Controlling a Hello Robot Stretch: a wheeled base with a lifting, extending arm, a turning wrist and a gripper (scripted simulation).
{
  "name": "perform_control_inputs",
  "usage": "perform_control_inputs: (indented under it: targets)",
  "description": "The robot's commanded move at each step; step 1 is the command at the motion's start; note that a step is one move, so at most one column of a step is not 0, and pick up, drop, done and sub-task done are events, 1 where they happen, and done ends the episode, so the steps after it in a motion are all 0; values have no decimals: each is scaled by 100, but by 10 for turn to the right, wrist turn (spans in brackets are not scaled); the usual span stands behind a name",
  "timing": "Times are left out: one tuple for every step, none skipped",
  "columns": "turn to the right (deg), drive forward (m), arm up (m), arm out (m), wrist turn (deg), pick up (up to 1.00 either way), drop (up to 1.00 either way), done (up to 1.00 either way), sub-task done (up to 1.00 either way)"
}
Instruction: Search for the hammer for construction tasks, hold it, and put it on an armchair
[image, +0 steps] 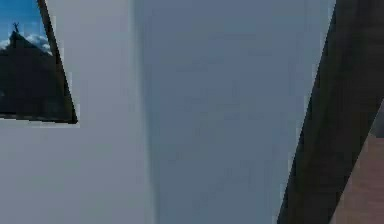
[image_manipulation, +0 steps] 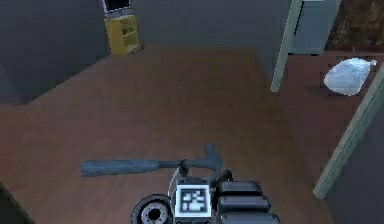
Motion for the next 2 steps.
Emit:
perform_control_inputs:
  targets:
    - [-450,0,0,0,0,0,0,0,0]
    - [0,50,0,0,0,0,0,0,0]
